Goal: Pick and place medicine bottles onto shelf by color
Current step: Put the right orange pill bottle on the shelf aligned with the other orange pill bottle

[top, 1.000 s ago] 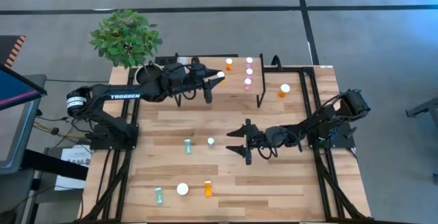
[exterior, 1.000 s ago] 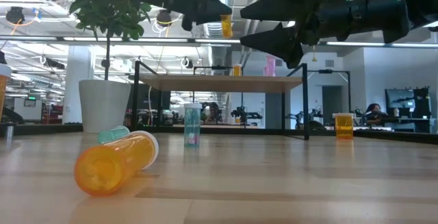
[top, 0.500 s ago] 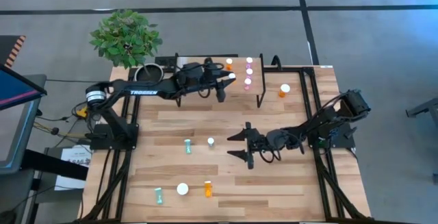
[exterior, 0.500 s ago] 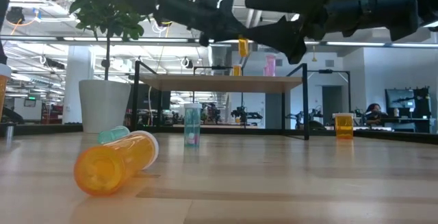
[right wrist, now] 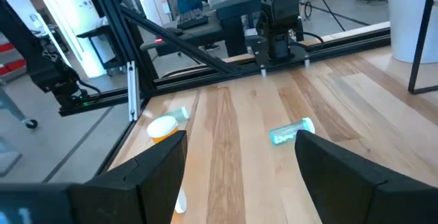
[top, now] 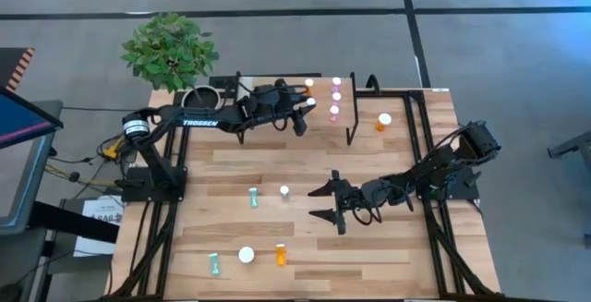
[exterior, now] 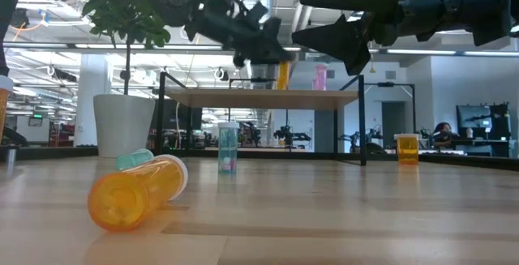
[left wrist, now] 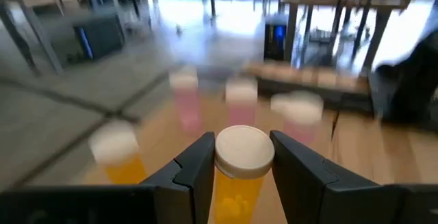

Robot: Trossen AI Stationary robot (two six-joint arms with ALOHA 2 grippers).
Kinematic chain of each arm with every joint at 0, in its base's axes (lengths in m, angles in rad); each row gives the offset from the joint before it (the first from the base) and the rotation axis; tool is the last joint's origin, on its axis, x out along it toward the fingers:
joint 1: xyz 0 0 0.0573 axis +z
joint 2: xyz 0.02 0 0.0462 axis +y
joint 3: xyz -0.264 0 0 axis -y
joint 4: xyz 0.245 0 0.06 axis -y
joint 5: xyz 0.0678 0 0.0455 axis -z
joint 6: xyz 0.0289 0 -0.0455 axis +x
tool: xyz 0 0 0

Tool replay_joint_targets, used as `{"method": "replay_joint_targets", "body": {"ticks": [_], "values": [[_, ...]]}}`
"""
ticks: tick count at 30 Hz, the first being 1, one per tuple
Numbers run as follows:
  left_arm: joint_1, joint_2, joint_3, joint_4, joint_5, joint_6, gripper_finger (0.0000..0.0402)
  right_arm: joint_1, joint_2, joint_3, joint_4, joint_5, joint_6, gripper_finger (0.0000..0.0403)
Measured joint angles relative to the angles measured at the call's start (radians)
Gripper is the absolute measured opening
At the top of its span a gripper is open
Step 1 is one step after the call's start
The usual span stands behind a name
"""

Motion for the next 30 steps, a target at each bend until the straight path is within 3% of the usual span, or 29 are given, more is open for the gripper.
{"method": "replay_joint_targets", "body": {"ticks": [9,30], "values": [[-0.003,0.035,-0.001,0.022,-0.054,-0.007,0.0119,-0.001,0.000,0.000,0.002,0.001,0.003,0.0295],[0.048,0.032,-0.001,0.057,-0.023,-0.012,0.0119,-0.003,0.000,0.000,-0.002,0.002,0.003,0.0295]]}}
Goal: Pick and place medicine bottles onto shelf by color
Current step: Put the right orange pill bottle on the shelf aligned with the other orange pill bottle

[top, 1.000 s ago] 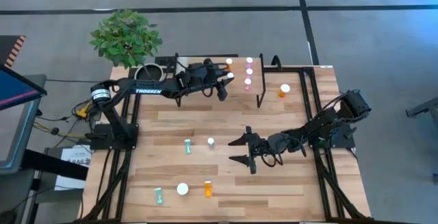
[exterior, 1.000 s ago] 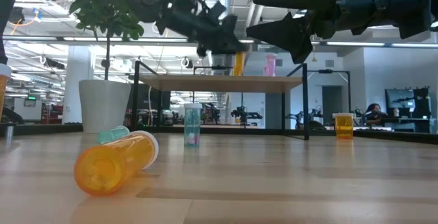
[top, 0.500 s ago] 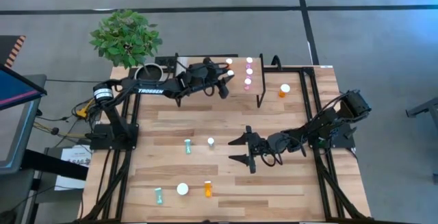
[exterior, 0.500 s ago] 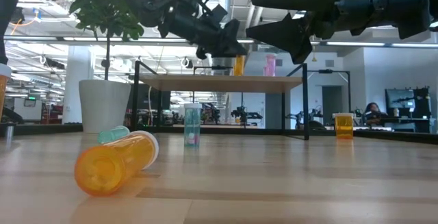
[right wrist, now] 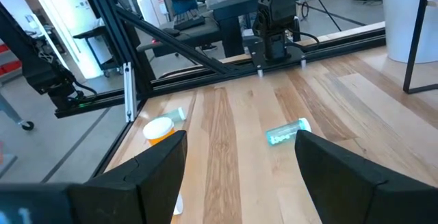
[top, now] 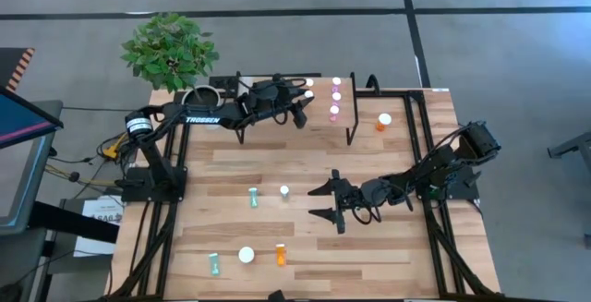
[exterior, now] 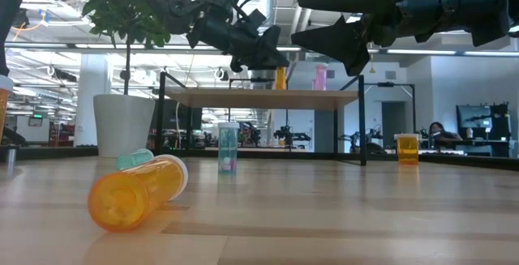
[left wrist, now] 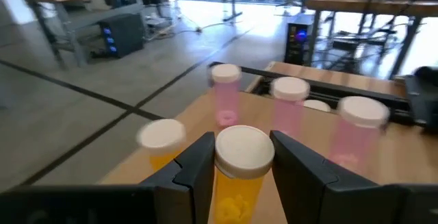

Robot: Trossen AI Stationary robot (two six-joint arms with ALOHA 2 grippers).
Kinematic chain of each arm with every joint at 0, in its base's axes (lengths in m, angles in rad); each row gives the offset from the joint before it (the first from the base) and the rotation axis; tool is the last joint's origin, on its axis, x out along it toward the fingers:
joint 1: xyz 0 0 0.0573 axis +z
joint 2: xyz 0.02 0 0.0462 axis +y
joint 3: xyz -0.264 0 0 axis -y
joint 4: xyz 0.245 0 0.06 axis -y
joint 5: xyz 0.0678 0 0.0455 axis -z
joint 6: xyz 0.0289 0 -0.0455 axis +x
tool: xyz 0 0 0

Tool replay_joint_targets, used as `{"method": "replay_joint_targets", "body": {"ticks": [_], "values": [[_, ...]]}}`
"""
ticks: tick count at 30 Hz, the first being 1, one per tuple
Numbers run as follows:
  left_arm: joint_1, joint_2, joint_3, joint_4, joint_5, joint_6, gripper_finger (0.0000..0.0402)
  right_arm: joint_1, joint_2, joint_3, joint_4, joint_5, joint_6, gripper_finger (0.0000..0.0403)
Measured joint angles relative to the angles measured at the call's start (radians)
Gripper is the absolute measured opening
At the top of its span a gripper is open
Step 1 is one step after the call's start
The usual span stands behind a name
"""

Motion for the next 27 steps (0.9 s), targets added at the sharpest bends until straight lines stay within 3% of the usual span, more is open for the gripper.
{"method": "replay_joint_targets", "body": {"ticks": [27], "values": [[0.016,0.065,0.001,0.049,0.057,-0.041,0.0119,-0.013,0.000,0.000,-0.026,0.000,0.008,0.0295]]}}
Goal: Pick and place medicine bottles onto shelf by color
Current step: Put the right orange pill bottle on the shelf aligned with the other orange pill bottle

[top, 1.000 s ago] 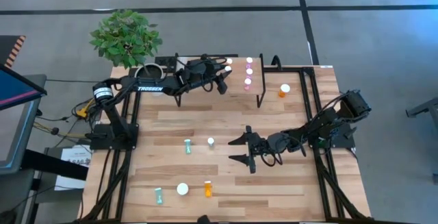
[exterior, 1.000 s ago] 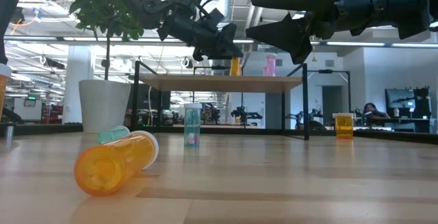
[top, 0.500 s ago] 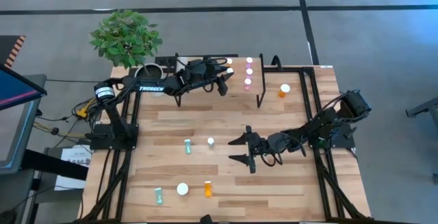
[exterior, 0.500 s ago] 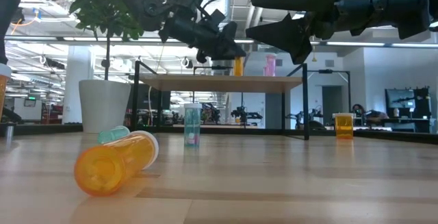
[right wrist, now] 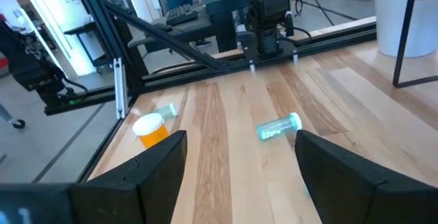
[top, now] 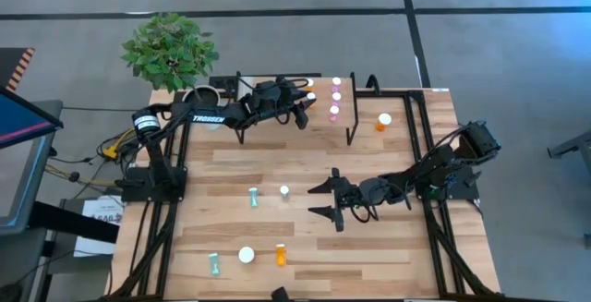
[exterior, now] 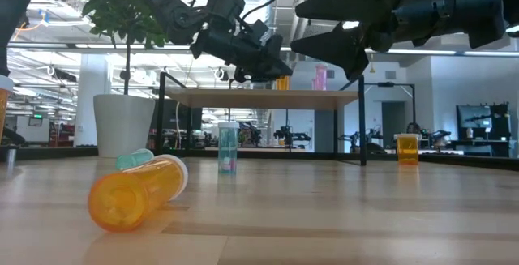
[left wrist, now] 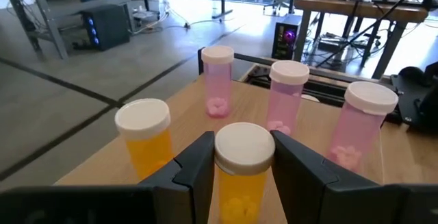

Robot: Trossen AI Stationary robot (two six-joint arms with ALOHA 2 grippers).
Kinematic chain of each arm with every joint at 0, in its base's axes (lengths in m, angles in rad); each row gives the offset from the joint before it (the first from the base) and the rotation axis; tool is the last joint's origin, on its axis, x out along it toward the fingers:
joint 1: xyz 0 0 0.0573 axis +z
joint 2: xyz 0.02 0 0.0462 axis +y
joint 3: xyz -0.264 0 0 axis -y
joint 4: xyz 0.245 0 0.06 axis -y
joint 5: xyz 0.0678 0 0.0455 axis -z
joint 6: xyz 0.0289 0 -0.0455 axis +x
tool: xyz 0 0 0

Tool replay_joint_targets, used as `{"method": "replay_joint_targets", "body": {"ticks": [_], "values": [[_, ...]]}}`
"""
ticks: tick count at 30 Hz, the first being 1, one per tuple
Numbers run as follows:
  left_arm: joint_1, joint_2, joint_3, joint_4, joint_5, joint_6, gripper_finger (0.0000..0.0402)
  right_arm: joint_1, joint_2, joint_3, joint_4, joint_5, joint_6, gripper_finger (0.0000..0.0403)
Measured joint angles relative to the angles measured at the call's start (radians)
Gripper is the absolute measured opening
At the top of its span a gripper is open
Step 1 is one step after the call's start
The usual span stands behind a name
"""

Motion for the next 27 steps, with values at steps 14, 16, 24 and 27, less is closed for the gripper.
{"method": "replay_joint_targets", "body": {"ticks": [14,16,24,27], "values": [[0.000,0.002,-0.001,-0.039,0.000,0.001,0.0119,0.000,0.000,0.000,-0.003,0.000,0.008,0.0295],[0.000,0.002,-0.001,-0.038,0.000,0.001,0.0119,0.000,0.000,0.000,-0.003,0.000,0.008,0.0295],[0.000,0.002,-0.001,-0.078,0.019,-0.017,0.0142,0.000,0.000,0.000,-0.003,0.000,0.008,0.0295],[0.000,0.002,-0.001,-0.100,0.019,-0.024,0.0171,0.000,0.000,0.000,-0.003,0.000,0.008,0.0295]]}}
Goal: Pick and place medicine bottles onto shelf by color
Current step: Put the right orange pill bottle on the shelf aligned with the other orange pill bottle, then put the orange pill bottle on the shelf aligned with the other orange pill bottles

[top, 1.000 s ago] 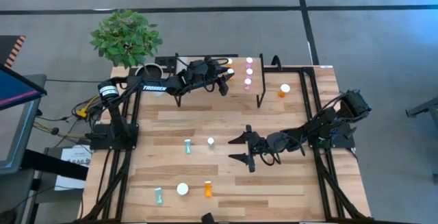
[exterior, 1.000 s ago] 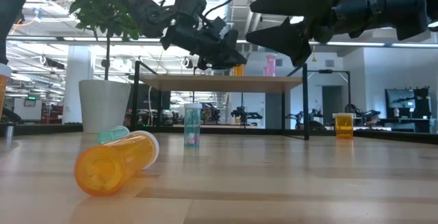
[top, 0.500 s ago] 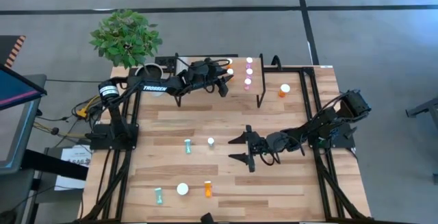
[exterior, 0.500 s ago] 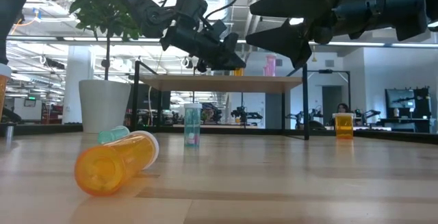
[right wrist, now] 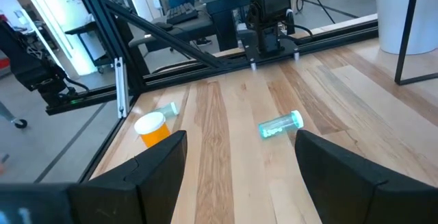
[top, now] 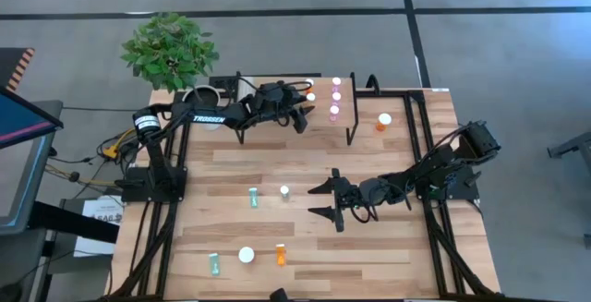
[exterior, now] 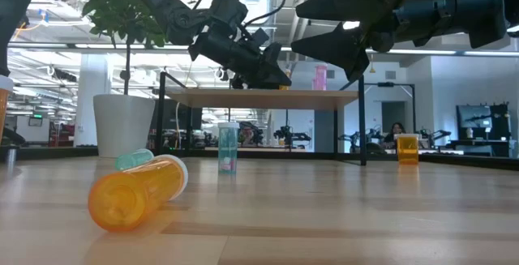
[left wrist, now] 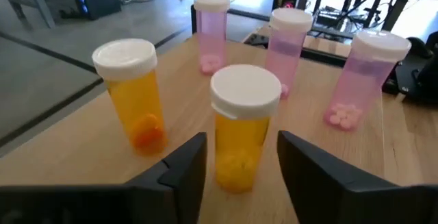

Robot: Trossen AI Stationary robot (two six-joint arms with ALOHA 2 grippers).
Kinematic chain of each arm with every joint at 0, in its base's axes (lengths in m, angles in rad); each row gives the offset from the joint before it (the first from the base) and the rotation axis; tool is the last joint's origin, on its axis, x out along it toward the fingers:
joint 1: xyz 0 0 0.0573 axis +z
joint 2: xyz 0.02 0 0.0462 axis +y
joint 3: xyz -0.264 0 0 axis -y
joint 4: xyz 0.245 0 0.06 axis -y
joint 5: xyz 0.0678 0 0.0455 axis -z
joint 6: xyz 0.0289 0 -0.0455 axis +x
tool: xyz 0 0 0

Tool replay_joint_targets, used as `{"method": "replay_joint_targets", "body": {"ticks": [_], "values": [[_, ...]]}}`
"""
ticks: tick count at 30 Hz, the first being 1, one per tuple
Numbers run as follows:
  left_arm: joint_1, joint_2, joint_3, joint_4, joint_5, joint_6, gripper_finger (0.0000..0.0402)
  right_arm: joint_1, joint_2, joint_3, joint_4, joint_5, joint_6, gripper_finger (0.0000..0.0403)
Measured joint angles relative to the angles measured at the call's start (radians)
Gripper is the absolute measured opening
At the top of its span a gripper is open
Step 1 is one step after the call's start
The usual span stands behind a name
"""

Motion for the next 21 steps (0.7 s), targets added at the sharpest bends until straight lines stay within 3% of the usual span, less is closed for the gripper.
{"method": "replay_joint_targets", "body": {"ticks": [9,16,21], "values": [[0.000,-0.057,0.000,-0.121,-0.033,0.012,0.0238,0.000,0.000,0.000,0.000,0.000,0.000,0.0295],[-0.043,-0.197,0.000,-0.370,-0.069,0.033,0.0247,0.000,0.000,0.000,0.000,0.000,0.000,0.0295],[-0.162,-0.272,0.000,-0.562,-0.189,0.035,0.0247,0.000,0.000,0.000,0.000,0.000,0.010,0.0295]]}}
